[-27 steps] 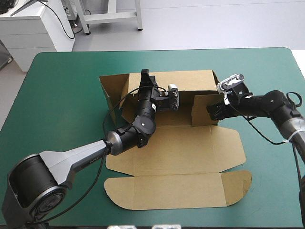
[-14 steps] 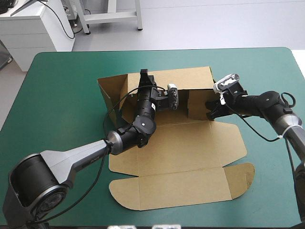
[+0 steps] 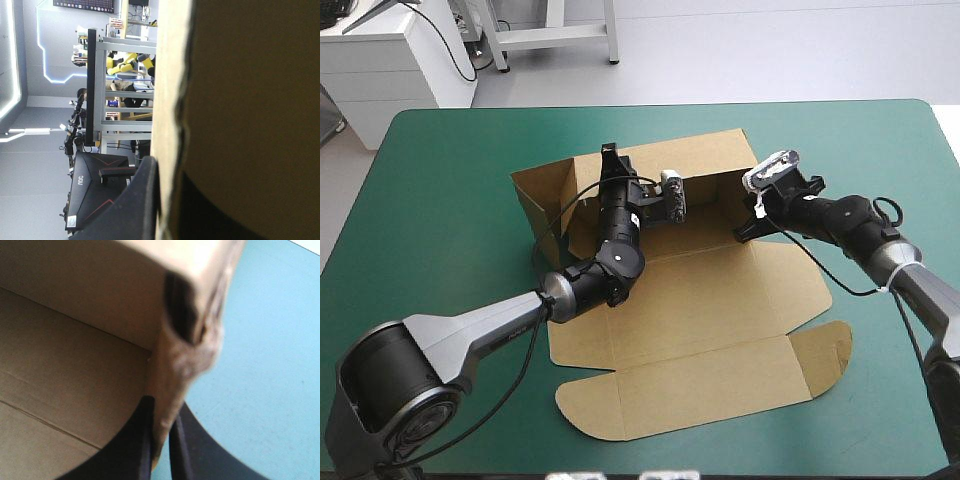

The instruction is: Fold the box

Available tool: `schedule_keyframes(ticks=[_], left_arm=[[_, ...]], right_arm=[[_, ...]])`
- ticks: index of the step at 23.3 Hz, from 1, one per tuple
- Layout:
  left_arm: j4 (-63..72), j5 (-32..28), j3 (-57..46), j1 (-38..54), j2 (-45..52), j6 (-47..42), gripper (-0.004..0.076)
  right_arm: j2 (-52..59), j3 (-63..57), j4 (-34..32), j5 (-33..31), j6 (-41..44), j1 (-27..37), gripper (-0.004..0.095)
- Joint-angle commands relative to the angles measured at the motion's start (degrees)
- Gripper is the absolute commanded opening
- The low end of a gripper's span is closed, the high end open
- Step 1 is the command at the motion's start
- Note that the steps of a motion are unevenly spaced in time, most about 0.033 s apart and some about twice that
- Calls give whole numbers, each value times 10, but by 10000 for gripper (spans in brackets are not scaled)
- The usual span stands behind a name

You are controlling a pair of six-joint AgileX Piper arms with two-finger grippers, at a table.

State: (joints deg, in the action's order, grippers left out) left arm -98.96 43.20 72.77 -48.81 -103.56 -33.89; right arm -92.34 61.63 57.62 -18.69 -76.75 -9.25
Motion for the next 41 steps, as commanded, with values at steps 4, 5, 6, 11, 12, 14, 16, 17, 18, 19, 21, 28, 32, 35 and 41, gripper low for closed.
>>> schedule_keyframes(ticks=[4,5,6,11,12,14,16,17,18,19,21,28,32,35,41], left_arm=[[-7,-44,12,-9,23,-9,-8],[-9,-47,12,-9,23,-9,-8],[-9,-51,12,-9,23,-9,-8],[-32,-75,12,-8,22,-9,27],[-35,-78,12,-8,21,-9,54],[-35,-79,12,-8,20,-9,124],[-35,-78,12,-8,17,-9,223],[-35,-77,12,-8,15,-9,285],[-35,-77,12,-8,15,-9,342],[-35,-81,12,-8,15,-9,389],[-35,-86,12,-9,15,-9,442],[-35,-9,12,-69,30,-36,420],[-35,28,12,-116,46,-59,420],[-27,90,12,-157,57,-59,397],[-24,146,12,-176,137,-54,3]], right_arm=[[55,16,-103,-19,118,-9,1],[60,15,-124,-19,141,-9,1],[63,15,-146,-19,167,-9,1],[71,15,-263,-34,315,-9,2],[72,15,-279,-35,333,-9,2],[72,15,-292,-36,353,-9,2],[72,15,-295,-37,368,-9,1],[72,15,-295,-37,375,-9,1],[72,15,-295,-37,382,-9,1],[72,15,-300,-35,393,-9,1],[72,15,-305,-35,401,-9,2],[71,15,-333,-22,429,-9,1],[71,15,-341,-23,441,-9,1],[71,15,-341,-25,441,-9,0],[73,17,-342,-58,450,-9,0]])
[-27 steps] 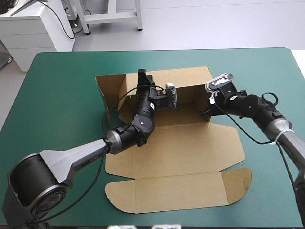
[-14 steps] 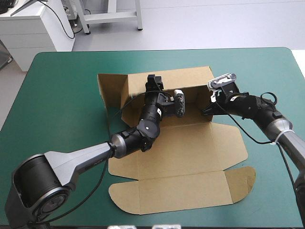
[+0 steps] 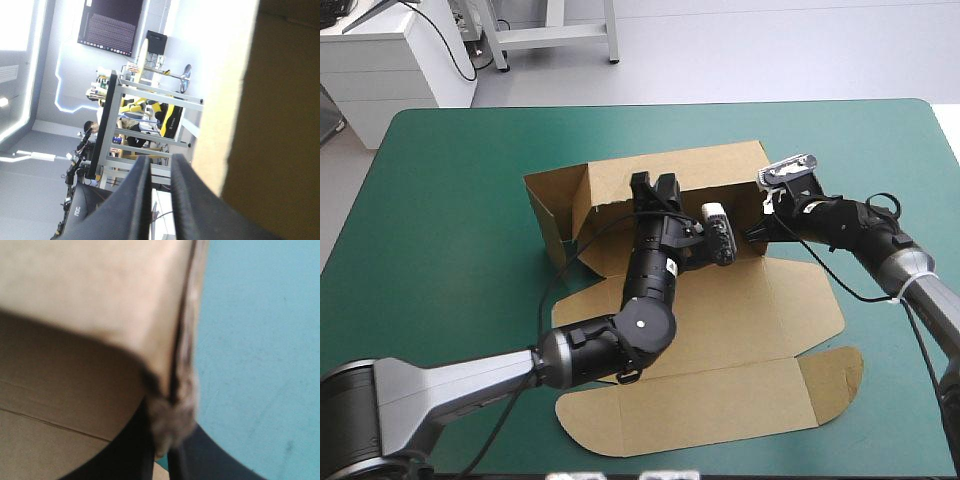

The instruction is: Fold the box

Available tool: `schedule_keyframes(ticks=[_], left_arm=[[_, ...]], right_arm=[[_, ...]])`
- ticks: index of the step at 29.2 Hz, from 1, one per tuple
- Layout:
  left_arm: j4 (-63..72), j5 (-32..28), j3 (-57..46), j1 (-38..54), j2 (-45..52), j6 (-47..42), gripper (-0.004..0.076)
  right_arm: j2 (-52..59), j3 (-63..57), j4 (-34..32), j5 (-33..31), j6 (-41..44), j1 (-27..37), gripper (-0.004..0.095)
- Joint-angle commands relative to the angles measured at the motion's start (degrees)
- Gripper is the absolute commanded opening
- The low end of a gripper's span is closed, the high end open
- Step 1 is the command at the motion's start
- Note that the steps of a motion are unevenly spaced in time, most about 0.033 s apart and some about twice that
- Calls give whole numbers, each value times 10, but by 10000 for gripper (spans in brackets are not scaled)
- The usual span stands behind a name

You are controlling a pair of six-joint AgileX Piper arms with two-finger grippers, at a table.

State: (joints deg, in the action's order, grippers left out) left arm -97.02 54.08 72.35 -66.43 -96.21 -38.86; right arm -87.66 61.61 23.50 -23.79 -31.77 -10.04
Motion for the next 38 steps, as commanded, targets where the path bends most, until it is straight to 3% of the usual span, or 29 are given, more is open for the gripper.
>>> schedule_keyframes(ticks=[1,6,10,13,19,29,38], left_arm=[[-39,37,16,9,94,-4,3],[49,1,22,84,173,-3,3],[149,-64,23,197,226,0,2],[225,-105,23,291,252,14,2],[422,-164,23,461,265,128,2],[729,-167,23,625,264,305,2],[803,-130,23,632,263,361,2]], right_arm=[[30,17,-1,-11,11,-1,0],[51,17,-2,-33,19,-1,0],[84,17,-2,-61,38,-1,0],[106,22,-8,-111,70,-1,0],[116,38,-30,-229,137,-1,2],[62,150,-42,-358,197,-1,3],[-67,219,-52,-320,189,-1,28]])
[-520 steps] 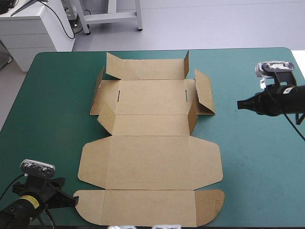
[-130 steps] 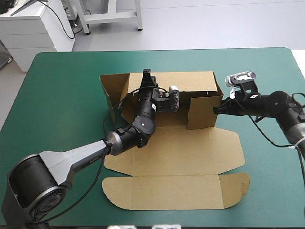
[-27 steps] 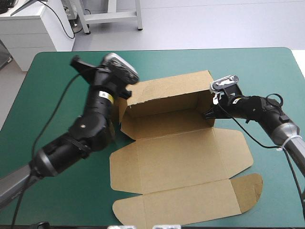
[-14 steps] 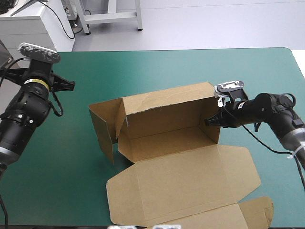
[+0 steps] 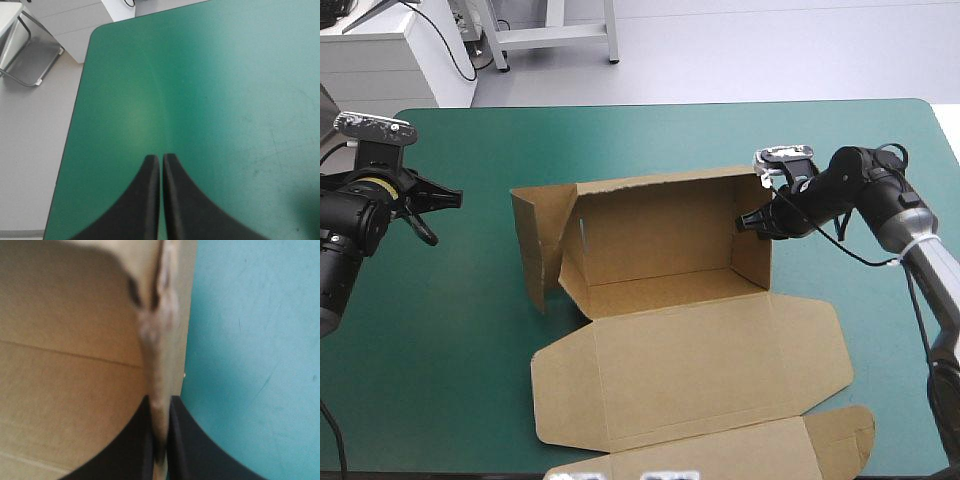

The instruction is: Fold the box

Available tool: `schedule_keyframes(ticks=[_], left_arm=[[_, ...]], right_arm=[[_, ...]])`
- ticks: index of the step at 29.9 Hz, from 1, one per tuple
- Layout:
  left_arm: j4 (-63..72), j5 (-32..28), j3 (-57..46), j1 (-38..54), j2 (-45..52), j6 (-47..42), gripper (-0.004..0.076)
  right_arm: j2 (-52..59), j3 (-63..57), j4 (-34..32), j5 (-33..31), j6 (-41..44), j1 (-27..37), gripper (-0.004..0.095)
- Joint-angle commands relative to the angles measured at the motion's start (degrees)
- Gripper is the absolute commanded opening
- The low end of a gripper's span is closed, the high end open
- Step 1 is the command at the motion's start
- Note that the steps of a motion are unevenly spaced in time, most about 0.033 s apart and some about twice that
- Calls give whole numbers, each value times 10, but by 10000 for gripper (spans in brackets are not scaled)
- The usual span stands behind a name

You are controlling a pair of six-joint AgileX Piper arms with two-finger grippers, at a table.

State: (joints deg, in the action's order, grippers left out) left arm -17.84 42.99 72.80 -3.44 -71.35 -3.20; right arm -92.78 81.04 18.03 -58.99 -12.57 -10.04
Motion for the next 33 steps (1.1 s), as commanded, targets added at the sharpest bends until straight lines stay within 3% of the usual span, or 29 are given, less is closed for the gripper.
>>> schedule_keyframes(ticks=[1,5,9,19,28,33], left_arm=[[12,-15,19,2,14,5,2],[11,-2,19,2,14,5,1],[11,3,19,2,13,12,1],[10,18,19,2,13,17,1],[11,19,19,2,13,17,1],[14,31,19,2,13,17,1]], right_arm=[[-29,32,-1,37,-3,-1,58],[-69,53,-2,71,-1,-1,267],[-82,82,-8,97,-1,-1,410],[-82,270,-25,0,8,0,416],[-118,283,-66,-77,35,0,416],[-161,283,-26,-93,31,-1,416]])
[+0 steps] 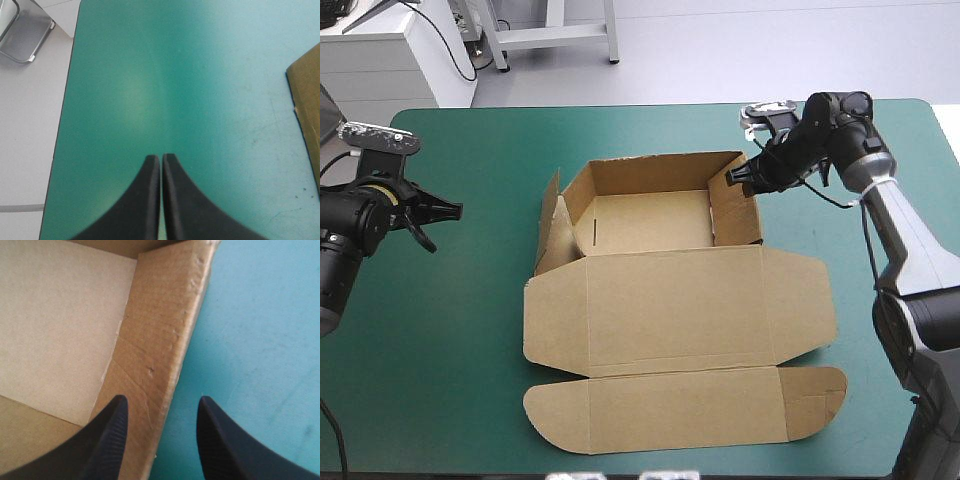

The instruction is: Fold the box

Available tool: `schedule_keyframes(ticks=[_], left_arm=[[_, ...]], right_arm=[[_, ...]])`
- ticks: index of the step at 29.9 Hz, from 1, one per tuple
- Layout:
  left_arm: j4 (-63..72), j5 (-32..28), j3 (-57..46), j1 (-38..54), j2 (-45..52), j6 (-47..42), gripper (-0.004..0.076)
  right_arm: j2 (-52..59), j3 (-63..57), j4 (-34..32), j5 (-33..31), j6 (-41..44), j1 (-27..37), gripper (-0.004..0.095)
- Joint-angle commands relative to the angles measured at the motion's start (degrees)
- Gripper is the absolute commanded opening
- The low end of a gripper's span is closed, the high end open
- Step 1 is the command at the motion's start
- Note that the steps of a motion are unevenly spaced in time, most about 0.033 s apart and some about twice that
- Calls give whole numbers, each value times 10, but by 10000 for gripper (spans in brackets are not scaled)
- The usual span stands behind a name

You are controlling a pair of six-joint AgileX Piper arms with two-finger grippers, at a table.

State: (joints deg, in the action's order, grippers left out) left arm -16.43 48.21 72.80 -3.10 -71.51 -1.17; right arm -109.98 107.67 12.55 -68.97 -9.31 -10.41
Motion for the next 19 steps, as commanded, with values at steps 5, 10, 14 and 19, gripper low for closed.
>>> schedule_keyframes(ticks=[5,10,14,19], left_arm=[[2,-21,19,-1,15,-3,1],[1,-21,19,-1,15,-3,-8],[28,-23,19,-2,15,-4,-8],[32,-12,19,-2,15,-4,-8]], right_arm=[[-33,17,35,7,-1,3,414],[-53,17,35,3,-4,2,208],[-53,17,35,5,-5,2,-4],[-45,17,37,9,-3,2,-6]])
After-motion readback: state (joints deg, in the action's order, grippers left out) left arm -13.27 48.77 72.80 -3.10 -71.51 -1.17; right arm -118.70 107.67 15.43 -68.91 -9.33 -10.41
